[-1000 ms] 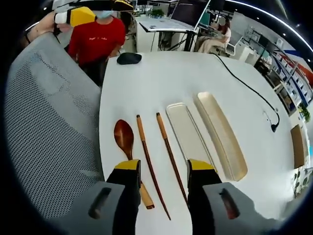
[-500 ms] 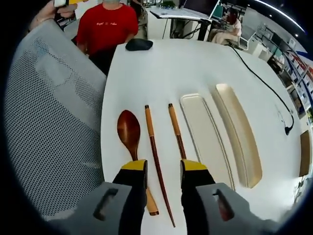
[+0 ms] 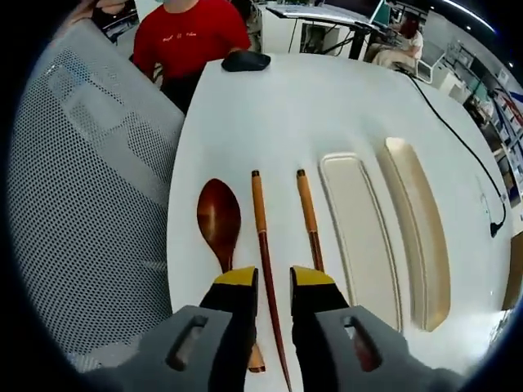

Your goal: Arrange the utensils inside the cutlery case until each visible utensil rests in its matching compartment.

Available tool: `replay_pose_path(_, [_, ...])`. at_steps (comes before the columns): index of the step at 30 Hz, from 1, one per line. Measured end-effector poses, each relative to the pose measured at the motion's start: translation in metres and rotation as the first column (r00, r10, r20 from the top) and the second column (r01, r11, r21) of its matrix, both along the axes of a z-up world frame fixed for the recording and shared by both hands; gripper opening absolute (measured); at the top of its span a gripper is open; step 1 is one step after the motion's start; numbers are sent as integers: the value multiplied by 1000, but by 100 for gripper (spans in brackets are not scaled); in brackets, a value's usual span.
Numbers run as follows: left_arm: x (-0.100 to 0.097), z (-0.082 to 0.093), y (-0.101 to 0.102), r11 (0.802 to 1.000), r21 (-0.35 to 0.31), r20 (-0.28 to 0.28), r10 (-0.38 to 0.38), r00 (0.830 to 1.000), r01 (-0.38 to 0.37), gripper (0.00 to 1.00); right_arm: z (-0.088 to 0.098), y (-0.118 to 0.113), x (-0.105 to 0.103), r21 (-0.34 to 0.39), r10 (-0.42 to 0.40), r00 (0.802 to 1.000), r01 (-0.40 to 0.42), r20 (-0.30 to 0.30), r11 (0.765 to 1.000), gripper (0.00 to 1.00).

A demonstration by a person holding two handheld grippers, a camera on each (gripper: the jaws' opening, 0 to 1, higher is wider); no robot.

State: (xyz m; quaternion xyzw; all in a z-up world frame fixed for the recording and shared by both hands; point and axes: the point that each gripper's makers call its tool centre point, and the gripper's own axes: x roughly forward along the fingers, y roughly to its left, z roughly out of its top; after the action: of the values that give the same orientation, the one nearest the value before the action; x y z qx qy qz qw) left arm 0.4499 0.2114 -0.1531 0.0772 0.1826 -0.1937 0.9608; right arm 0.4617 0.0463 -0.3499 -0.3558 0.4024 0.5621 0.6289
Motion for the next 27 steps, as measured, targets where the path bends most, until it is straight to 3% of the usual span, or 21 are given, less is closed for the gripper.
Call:
replay_pose_path(9, [0, -1, 2, 1000, 27, 0, 7, 1000, -7, 74, -6, -1, -5, -21, 45, 999, -45, -6, 999, 12])
replay_pose_path(27, [2, -2, 2, 1000, 25, -4, 10, 1000, -10, 73, -13, -5, -6, -159, 152, 988, -148, 13, 976, 7])
